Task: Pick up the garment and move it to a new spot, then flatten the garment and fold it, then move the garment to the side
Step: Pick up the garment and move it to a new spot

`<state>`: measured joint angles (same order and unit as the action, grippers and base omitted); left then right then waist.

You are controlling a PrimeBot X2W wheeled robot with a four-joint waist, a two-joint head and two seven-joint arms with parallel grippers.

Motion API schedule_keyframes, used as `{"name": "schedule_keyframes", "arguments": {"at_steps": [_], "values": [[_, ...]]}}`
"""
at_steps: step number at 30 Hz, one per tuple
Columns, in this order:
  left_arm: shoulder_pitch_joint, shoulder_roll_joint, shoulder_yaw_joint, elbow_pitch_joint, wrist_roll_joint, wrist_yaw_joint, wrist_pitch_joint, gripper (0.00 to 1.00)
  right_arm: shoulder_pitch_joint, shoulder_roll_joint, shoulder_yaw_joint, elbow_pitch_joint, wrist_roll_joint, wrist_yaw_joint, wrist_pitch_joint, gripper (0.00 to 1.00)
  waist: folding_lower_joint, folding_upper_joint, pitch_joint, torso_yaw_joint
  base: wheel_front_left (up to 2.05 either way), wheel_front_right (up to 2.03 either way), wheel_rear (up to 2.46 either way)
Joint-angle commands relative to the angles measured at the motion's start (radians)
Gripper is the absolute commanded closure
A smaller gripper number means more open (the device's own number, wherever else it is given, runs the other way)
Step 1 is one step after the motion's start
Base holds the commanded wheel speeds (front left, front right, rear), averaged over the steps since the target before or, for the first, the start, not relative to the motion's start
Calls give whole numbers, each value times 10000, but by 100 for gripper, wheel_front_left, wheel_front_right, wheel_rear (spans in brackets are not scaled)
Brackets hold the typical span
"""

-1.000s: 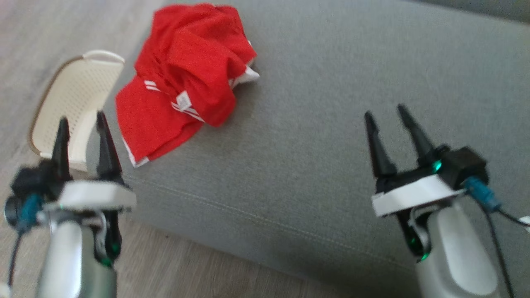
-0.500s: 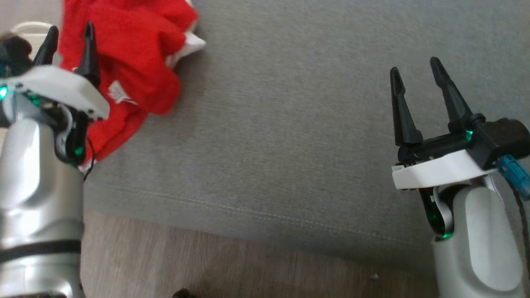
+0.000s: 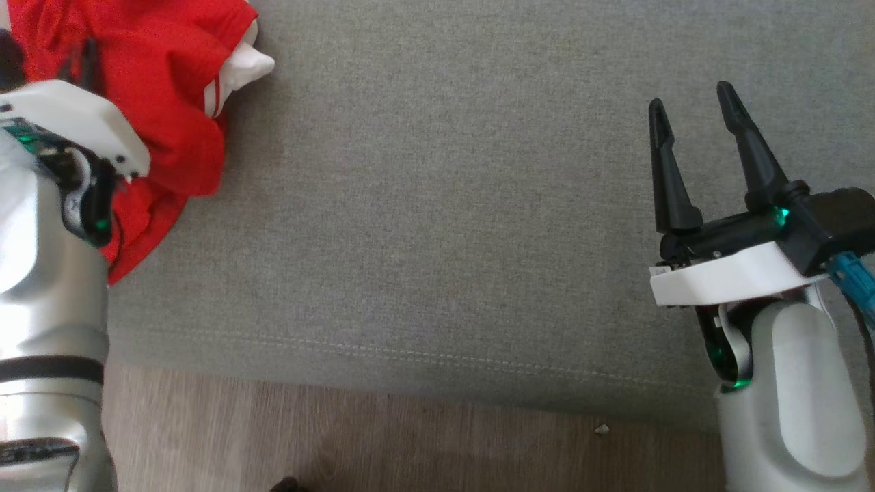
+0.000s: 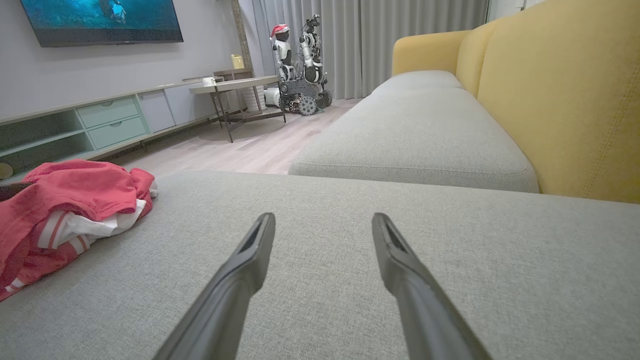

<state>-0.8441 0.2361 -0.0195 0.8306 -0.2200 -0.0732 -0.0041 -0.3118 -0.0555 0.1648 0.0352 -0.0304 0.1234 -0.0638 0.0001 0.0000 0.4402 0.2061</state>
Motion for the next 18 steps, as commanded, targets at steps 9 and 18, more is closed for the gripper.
{"name": "schedule_keyframes", "arguments": {"at_steps": [9, 18], "values": [[-816, 972, 1023, -1485, -302, 447, -2383, 100, -38, 53, 344, 300, 370, 73, -473, 0, -1, 0, -1133, -57, 0, 0, 0], [-673, 1071, 1240, -4703, -496, 323, -2384, 100, 156, 53, 541, 1065, 1124, 73, -1103, 0, -1, 0, -2478, -418, 0, 0, 0]]}}
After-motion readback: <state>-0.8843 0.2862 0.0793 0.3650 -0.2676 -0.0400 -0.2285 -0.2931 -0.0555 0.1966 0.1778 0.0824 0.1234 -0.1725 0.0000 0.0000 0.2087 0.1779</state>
